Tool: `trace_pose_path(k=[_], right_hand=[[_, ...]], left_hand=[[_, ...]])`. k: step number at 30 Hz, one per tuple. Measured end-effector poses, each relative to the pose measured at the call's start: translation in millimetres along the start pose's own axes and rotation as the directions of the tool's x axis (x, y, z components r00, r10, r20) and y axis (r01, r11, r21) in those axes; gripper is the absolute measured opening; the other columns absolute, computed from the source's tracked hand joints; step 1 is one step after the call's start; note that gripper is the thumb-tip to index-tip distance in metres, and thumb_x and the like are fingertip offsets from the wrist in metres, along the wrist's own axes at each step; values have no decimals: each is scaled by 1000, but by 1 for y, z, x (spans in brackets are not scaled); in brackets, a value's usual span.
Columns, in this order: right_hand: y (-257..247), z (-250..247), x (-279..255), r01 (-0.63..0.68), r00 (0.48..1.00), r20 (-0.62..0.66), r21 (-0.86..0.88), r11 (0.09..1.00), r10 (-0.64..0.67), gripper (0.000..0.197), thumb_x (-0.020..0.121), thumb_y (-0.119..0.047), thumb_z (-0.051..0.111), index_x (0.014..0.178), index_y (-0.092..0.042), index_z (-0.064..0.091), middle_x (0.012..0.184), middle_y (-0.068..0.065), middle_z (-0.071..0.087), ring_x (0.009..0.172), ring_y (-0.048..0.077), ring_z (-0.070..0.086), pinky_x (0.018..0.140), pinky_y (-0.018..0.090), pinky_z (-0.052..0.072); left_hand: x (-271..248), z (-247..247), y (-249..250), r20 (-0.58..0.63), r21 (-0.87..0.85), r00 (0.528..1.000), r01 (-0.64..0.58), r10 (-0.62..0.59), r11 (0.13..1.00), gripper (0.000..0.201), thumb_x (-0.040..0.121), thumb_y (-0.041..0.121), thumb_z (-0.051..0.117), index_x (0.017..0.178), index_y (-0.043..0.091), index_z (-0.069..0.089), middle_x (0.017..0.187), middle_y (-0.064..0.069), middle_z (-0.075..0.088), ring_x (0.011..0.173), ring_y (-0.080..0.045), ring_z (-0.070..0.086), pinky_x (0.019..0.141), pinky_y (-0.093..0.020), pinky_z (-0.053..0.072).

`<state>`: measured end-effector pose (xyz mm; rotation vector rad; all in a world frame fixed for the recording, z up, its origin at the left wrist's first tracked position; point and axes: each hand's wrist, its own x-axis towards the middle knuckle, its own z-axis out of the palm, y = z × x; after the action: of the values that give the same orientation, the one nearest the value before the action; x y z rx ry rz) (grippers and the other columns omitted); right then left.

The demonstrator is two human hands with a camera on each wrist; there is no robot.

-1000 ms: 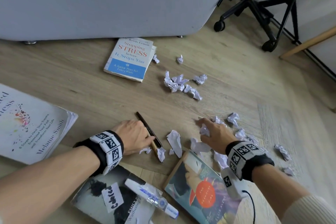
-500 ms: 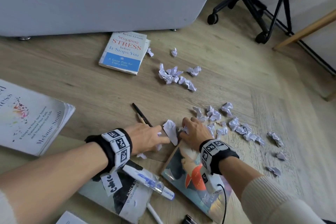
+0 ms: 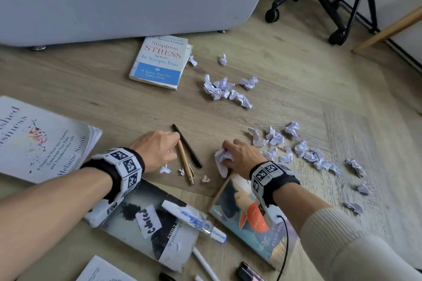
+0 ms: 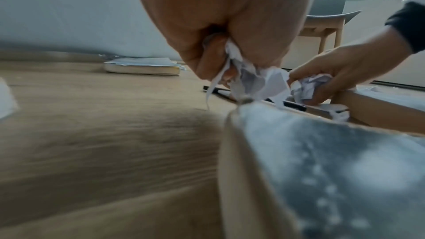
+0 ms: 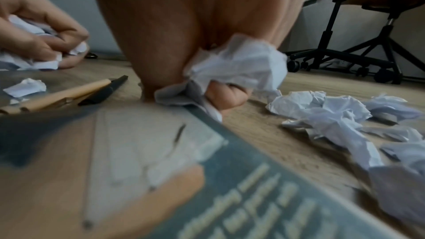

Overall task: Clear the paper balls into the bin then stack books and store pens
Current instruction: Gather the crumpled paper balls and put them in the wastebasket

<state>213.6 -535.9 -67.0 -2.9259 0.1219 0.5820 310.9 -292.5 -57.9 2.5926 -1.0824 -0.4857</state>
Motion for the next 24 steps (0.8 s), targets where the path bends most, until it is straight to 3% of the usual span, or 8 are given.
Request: trace_pose_path(k=[3,7,10,13,17,19,22,24], right_hand=[[1,-4,-1,61,995,-79,58,996,-56,16,86,-26,60,97,-16,54,87,0,50,73,22,52,60,31,38],[-3,-15,-8,145,963,-246,116,983,-113,16,77,-20,64,84,-18,50,77,-4,55,66,19,52,62,35,46],[-15,-20,-19,257,963,-109,118,959,-245,31,80,-17,62,110,-24,60,93,-6,64,77,11,58,64,26,47],[-33,-13,-27,325,943,87,-22,945,-322,28,88,-27,59,116,-26,59,100,-3,62,84,15,59,60,20,39],[-55,-2,-26,298,946,187,-186,936,-264,45,87,-48,60,122,-22,50,102,3,55,74,18,44,63,30,34],[-64,1,-24,300,945,203,-233,925,-256,42,90,-46,57,122,-20,49,103,5,55,72,19,42,63,32,34],[-70,-1,-21,315,939,205,-204,927,-275,29,96,-36,49,119,-18,51,101,8,57,72,21,44,64,32,37],[-67,-4,-20,295,946,184,-145,945,-267,20,94,-30,50,109,-17,54,94,5,57,72,20,45,63,30,35]], left_hand=[[-6,-1,-8,72,-10,997,-23,24,1000,13,90,21,53,90,21,40,62,6,43,52,-10,36,48,-21,28],[-9,7,-1,236,65,965,-134,115,989,34,90,50,57,107,23,46,83,3,59,67,-13,52,59,-24,41],[-3,21,7,211,199,970,-161,118,967,47,87,53,59,114,17,44,91,-2,59,78,-19,55,67,-28,41],[-1,25,10,152,264,987,-98,59,960,58,87,56,57,121,13,39,99,-9,62,87,-27,62,68,-33,43],[-5,27,14,152,340,983,-153,107,928,26,101,35,40,120,18,42,101,-12,57,85,-28,61,67,-34,45],[-5,27,12,200,349,966,-224,162,910,18,101,19,36,118,18,44,96,-12,55,80,-28,60,64,-35,45],[-3,25,6,257,194,953,-212,159,958,13,98,17,40,107,14,49,95,-12,58,81,-29,58,66,-36,44],[-4,20,-2,175,24,980,-95,89,995,9,96,18,42,92,13,49,84,-8,59,71,-23,54,66,-36,47]])
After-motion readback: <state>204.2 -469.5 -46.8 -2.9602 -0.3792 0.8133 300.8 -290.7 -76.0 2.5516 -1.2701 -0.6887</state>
